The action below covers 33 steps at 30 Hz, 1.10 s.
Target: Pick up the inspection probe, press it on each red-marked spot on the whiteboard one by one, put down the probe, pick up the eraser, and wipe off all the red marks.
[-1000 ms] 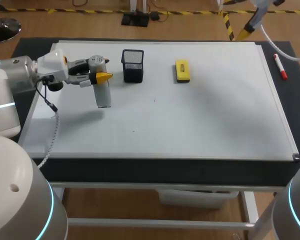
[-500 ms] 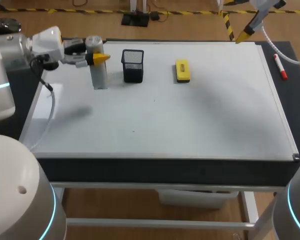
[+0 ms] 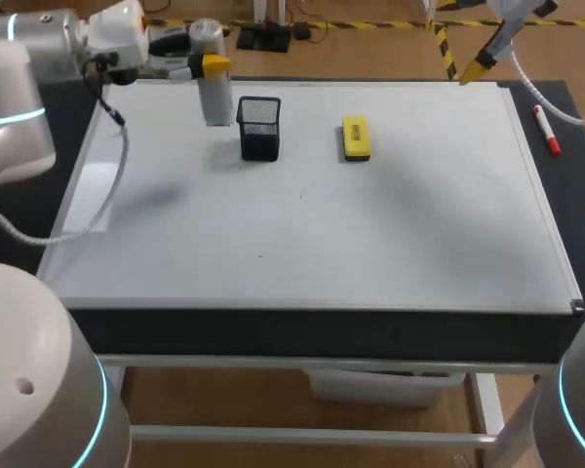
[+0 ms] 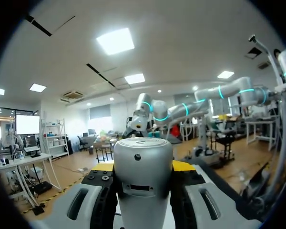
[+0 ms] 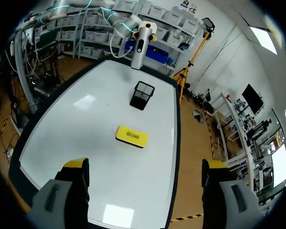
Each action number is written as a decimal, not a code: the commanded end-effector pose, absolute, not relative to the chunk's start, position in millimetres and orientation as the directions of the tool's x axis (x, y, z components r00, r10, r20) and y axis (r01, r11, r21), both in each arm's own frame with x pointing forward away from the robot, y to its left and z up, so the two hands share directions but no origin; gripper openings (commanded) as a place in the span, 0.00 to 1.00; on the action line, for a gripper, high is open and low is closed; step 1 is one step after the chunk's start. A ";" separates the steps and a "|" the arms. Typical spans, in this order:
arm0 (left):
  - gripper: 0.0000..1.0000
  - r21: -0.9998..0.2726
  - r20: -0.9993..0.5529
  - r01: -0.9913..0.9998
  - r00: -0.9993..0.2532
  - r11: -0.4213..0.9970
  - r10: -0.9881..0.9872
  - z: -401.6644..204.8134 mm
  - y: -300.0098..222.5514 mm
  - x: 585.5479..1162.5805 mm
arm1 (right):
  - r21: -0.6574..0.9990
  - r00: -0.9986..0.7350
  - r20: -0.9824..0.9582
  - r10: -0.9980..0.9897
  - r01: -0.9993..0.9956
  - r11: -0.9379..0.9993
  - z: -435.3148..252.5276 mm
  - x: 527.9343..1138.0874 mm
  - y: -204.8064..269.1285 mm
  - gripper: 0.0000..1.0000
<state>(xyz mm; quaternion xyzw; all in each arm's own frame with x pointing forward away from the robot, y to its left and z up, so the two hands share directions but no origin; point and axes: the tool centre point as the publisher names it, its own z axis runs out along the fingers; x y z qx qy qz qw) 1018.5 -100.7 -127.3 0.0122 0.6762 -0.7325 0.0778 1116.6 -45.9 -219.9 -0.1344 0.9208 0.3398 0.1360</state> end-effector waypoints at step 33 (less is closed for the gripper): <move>0.00 -0.991 -0.064 0.044 -0.985 -0.126 0.158 -178.3 -151.7 1103.2 | 0.587 -0.927 -0.340 -0.159 -0.341 0.735 -219.3 1117.1 -46.3 1.00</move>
